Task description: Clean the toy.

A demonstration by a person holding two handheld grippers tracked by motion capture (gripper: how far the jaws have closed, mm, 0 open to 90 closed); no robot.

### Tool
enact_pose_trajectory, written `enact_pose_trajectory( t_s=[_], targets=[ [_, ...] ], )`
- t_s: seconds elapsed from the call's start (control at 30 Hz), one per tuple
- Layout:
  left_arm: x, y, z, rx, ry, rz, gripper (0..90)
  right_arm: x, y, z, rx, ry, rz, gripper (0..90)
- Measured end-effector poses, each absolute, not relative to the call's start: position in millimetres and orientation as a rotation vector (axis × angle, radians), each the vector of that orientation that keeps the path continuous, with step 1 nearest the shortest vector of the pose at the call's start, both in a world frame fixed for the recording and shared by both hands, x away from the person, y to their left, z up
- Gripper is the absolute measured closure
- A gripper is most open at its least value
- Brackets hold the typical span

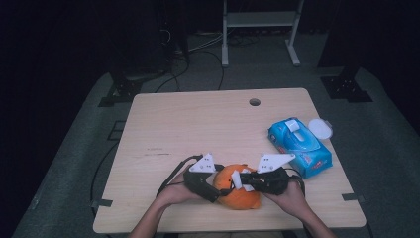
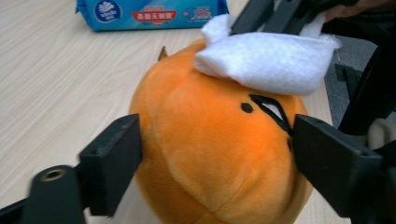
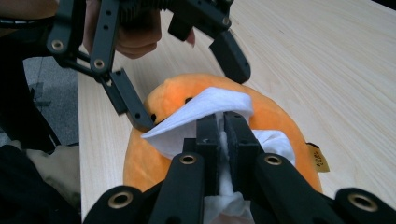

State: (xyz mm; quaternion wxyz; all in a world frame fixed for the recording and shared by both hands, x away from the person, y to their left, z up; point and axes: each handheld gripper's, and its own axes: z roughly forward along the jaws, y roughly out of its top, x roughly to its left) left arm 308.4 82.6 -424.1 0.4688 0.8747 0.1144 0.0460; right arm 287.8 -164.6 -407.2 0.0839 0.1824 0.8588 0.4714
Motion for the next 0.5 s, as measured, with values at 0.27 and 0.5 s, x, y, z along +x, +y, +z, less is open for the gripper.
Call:
enact_pose_trajectory(
  t_s=[0.27, 0.5],
  targets=[
    [297.8, 77.6, -419.5, 2.186, 0.167, 0.179, 26.3, 283.8, -153.3, -398.4, 0.494, 2.542, 1.392, 84.4],
    [303.2, 82.2, -419.8, 2.157, 0.215, 0.119, 19.5, 293.5, -174.7, -405.6, 0.601, 2.544, 1.396, 84.3]
  ],
)
